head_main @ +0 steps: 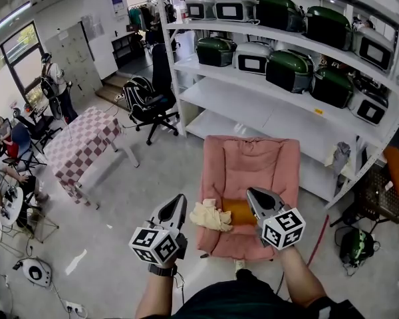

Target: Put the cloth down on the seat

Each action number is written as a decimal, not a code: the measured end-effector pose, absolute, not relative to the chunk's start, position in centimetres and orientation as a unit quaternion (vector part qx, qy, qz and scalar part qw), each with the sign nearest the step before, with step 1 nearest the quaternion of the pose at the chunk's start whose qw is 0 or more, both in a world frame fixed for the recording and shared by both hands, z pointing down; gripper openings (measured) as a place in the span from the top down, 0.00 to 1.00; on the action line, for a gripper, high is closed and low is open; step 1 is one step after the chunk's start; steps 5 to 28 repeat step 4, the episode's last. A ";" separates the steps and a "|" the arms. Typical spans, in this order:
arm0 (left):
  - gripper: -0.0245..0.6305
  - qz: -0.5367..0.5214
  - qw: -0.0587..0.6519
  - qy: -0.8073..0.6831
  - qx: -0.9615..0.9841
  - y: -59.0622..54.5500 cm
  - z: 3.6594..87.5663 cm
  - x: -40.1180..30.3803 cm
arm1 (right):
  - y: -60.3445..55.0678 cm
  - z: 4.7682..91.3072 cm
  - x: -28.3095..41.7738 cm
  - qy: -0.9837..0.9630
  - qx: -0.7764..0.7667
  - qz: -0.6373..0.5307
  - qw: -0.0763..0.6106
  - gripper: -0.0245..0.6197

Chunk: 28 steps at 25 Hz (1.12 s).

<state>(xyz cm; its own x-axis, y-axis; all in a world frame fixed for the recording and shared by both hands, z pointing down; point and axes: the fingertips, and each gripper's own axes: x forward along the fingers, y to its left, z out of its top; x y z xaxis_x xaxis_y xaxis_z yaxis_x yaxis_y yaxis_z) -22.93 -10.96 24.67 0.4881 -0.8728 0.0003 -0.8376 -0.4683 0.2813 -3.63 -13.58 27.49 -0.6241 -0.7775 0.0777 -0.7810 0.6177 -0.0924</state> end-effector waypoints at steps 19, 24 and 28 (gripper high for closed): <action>0.96 -0.074 0.121 -0.503 0.853 -10.8 24.6 -23.2 | -13.5 27.3 -3.9 -0.900 0.433 0.056 0.015 0.96; 0.96 -0.074 0.121 -0.503 0.853 -10.8 24.6 -23.2 | -13.5 27.3 -3.9 -0.900 0.433 0.056 0.015 0.96; 0.96 -0.074 0.121 -0.503 0.853 -10.8 24.6 -23.2 | -13.5 27.3 -3.9 -0.900 0.433 0.056 0.015 0.96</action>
